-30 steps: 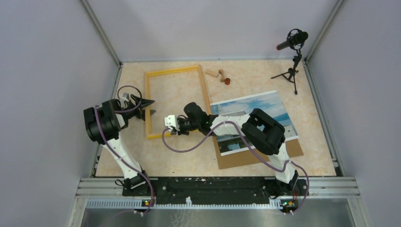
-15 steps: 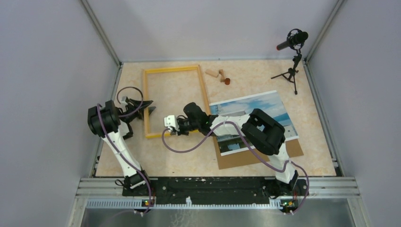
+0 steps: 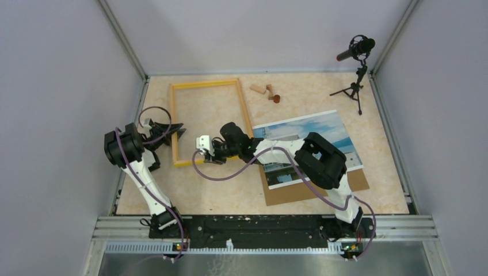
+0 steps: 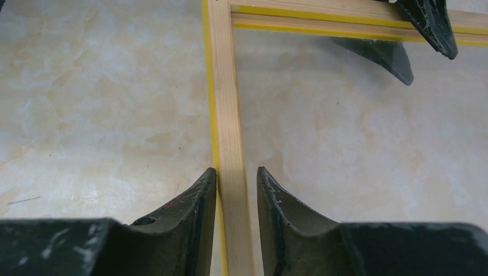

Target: Put the photo into the frame

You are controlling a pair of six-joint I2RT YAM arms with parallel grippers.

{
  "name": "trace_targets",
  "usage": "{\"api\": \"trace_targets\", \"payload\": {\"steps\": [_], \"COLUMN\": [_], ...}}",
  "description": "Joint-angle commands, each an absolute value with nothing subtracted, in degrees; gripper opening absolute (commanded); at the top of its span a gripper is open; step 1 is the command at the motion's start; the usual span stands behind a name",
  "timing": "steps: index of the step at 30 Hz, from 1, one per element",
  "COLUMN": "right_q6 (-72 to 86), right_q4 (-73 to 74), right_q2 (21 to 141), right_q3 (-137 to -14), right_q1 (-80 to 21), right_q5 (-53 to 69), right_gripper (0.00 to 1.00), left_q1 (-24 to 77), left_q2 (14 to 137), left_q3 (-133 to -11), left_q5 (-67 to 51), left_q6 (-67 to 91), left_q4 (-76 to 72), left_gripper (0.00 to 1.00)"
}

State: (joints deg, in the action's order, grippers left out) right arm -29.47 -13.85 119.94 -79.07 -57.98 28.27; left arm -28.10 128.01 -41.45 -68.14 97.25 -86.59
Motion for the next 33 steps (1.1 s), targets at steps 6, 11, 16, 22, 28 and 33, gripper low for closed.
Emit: {"api": "trace_targets", "payload": {"steps": [6,11,16,22,28,33], "right_q6": [-23.2,-14.3,2.7,27.9,31.5,30.0], "right_q4": [-13.4,-12.2,-13.8,1.1,12.0,13.3], "right_q2": [118.4,113.2,104.8,102.5,111.3,117.2], "right_q3": [-81.5,-79.7,-76.5,-82.7,-88.3,-91.4], "right_q1": [-58.3,-57.8,-54.3,-41.6,-30.8,-29.6], "right_q5": [25.0,21.6,22.4,20.7,28.1,28.7], "right_gripper": [0.51,0.77,0.99,0.99,0.98,0.87], "left_q1": [-28.5,-28.5,-28.6,-28.8,-29.0,-29.0], "left_q2": [127.0,127.6,128.1,127.4,126.5,126.3], "left_q3": [-41.3,-41.8,-42.1,-41.9,-41.8,-41.9], "left_q5": [-70.3,-70.2,-70.2,-70.1,-69.7,-69.9], "left_q6": [99.9,99.8,100.0,100.1,99.2,99.1], "left_q4": [-102.7,-102.7,-102.7,-102.7,-102.7,-102.7], "left_gripper": [0.47,0.4,0.41,0.45,0.34,0.33]}}
